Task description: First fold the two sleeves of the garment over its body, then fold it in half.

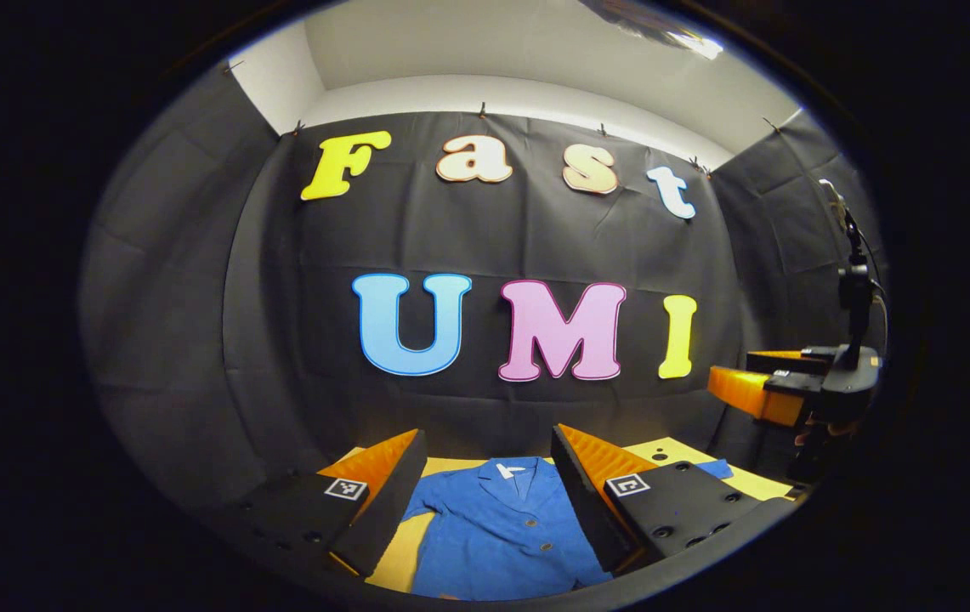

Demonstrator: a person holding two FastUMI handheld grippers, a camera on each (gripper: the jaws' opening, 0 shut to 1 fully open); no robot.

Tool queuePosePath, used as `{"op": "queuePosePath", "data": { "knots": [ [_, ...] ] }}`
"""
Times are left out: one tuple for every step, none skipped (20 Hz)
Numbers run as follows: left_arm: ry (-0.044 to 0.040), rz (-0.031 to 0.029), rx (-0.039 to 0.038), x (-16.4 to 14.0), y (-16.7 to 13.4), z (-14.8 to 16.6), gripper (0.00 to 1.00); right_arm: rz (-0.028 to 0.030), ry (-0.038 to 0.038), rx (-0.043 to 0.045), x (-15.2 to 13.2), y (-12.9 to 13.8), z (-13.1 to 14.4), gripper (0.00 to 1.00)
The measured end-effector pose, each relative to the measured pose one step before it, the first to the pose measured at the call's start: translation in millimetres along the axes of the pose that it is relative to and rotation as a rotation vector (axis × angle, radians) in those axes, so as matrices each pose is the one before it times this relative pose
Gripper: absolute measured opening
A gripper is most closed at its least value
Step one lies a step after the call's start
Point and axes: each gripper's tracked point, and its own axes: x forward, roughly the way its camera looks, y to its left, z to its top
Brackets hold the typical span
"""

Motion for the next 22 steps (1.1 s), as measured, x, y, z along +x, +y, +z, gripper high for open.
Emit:
{"op": "queuePosePath", "data": {
  "knots": [
    [0.00525,0.0021,0.00459,1.41,-0.29,-1.75,0.84,0.00111,0.00752,0.00315,1.76,0.21,-2.39,0.97],
    [0.00256,0.00263,0.02114,0.55,-0.27,0.67,0.84,0.0018,0.00701,0.0022,2.03,0.05,-3.15,0.97],
    [-0.00583,0.00162,0.02487,0.51,-0.37,1.06,0.84,0.00335,0.00675,0.0011,2.49,0.55,-3.03,0.97],
    [-0.00636,-0.00418,0.0196,0.21,-1.89,2.23,0.84,0.00402,0.00583,-0.0004,2.75,0.34,-2.49,0.97],
    [-0.00133,-0.00954,0.0122,-0.24,-4.15,-0.12,0.84,0.00374,0.0029,-0.00234,2.63,-0.22,-1.09,0.97],
    [0.00455,-0.00788,0.00654,0.7,-3.72,-0.81,0.84,0.00463,0.0009,-0.00343,2.46,1.07,-1.79,0.97],
    [0.006,-0.00201,0.00214,1.06,-3.31,-2.93,0.84,0.0034,0.00054,-0.00165,2.67,-0.08,-1.37,1.0],
    [0.0037,-0.00004,-0.00253,1.06,-1.97,-0.04,0.84,0.00526,-0.00064,0.00035,3.5,-0.08,-1.18,1.0],
    [0.0013,0.00089,-0.00736,0.49,-1.96,-0.74,0.84,0.00263,0.00356,0.00198,4.22,-0.06,-2.17,0.97],
    [0.00179,0.00113,-0.00827,0.76,-2.07,0.49,0.84,0.00397,0.00906,0.00493,4.59,-1.21,-5.01,0.97],
    [0.00318,0.00202,-0.00543,0.47,-1.81,-1.49,0.84,0.00388,0.01082,0.00459,5.81,-1.51,-6.0,0.97],
    [0.00617,0.00563,-0.00143,0.74,-0.55,-1.17,0.84,0.00047,0.01559,-0.00554,6.89,-3.11,-8.3,0.97],
    [0.00474,0.00747,0.00064,1.5,1.23,-2.01,0.84,-0.00097,0.01601,-0.01653,7.8,-4.21,-7.84,0.97],
    [0.00419,0.01123,0.00114,1.08,1.05,0.66,0.84,0.00026,0.02496,-0.02493,9.21,-4.36,-11.02,0.97],
    [0.00476,0.01303,0.00081,1.19,1.07,-1.07,0.84,0.00204,0.02515,-0.02275,8.89,-4.01,-11.82,0.97],
    [0.00802,0.01438,-0.00166,1.71,0.79,-1.64,0.84,0.00302,0.0266,-0.01581,10.16,-6.31,-13.3,0.97],
    [0.00974,0.01232,-0.00462,-0.05,0.14,-3.34,0.84,0.00835,0.03073,-0.00093,10.23,-5.85,-12.84,0.97],
    [0.00896,0.01224,-0.00513,1.07,-0.85,-2.09,0.84,0.0084,0.04266,0.00958,11.82,-5.52,-16.41,0.96],
    [0.00863,0.01549,-0.00358,1.52,-0.08,-2.33,0.84,0.00317,0.04902,0.00556,10.71,-6.95,-15.02,0.96],
    [0.00839,0.02087,-0.00187,1.11,0.46,-0.63,0.84,-0.00312,0.03839,-0.00614,11.7,-8.59,-14.06,0.96],
    [0.00793,0.02309,-0.00071,1.62,1.49,-2.29,0.84,-0.00269,0.02876,-0.01454,11.75,-9.02,-12.58,0.96],
    [0.00893,0.01499,-0.00242,2.91,-1.71,-0.46,0.84,-0.00774,0.02911,-0.01305,12.62,-12.47,-11.4,0.96]
  ]
}}
